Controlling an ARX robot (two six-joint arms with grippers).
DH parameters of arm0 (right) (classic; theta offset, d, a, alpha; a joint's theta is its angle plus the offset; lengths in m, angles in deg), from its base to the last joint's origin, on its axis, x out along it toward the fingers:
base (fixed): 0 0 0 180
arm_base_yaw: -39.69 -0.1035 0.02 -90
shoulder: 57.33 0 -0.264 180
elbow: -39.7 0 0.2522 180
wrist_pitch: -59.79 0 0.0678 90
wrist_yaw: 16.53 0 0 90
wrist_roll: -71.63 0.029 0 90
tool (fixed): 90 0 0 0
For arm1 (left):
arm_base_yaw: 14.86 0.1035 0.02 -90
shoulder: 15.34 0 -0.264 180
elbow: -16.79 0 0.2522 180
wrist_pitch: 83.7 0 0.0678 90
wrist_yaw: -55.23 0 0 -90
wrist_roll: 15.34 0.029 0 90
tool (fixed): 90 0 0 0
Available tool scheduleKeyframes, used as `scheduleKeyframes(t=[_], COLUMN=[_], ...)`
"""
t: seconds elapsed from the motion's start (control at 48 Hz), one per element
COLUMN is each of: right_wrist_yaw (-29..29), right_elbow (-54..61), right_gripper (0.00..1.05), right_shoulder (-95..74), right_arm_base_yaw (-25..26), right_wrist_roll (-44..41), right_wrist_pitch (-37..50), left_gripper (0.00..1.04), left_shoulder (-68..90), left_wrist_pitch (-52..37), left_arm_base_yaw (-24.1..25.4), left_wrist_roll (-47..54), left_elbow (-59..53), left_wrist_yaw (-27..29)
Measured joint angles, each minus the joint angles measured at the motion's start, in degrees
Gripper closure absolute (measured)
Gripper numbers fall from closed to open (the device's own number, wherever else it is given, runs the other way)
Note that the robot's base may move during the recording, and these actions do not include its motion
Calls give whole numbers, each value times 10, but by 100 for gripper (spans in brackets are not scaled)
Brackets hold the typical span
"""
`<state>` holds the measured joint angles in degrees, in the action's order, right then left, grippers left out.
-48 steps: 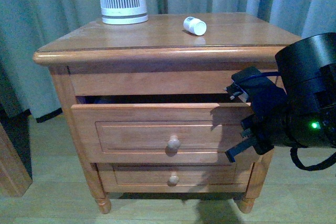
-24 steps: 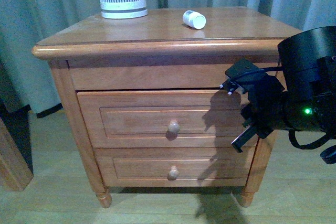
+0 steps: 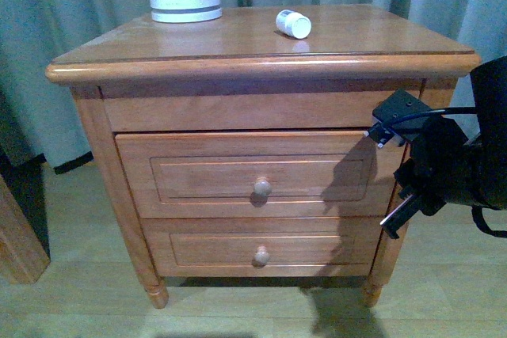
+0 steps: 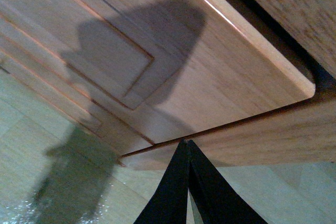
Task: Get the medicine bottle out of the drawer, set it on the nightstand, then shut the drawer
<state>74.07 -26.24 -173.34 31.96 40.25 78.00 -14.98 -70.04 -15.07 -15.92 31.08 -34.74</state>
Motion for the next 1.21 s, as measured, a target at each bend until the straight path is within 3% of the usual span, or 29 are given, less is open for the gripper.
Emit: scheduleKeyframes(t=[0.146, 0.291, 0.562, 0.604, 0.687, 0.749, 0.833, 0.916, 1.207], right_wrist_yaw=[-40, -44, -86, -89, -72, -36, 33, 2, -6], right_elbow=[70, 126, 222, 238, 283, 319, 391, 428, 471], right_gripper=[101, 101, 101, 99, 84, 78, 91, 102, 101], right_shoulder=[94, 191, 403, 435, 539, 610, 713, 805, 897], right_arm_base_yaw=[-28, -44, -31, -27, -10, -3, 8, 53, 75], right_wrist_roll=[68, 173, 373, 396, 445, 445, 389, 355, 321], right_wrist_pitch=[-26, -82, -148, -147, -160, -157, -72, -88, -112], left_gripper=[6, 6, 6, 6, 6, 6, 6, 6, 6], left_shoulder=[0, 0, 0, 0, 0, 0, 0, 0, 0], left_wrist_pitch=[0, 0, 0, 0, 0, 0, 0, 0, 0], left_arm_base_yaw=[0, 0, 0, 0, 0, 0, 0, 0, 0], left_wrist_roll=[0, 0, 0, 0, 0, 0, 0, 0, 0], left_elbow=[0, 0, 0, 0, 0, 0, 0, 0, 0], left_wrist_yaw=[0, 0, 0, 0, 0, 0, 0, 0, 0])
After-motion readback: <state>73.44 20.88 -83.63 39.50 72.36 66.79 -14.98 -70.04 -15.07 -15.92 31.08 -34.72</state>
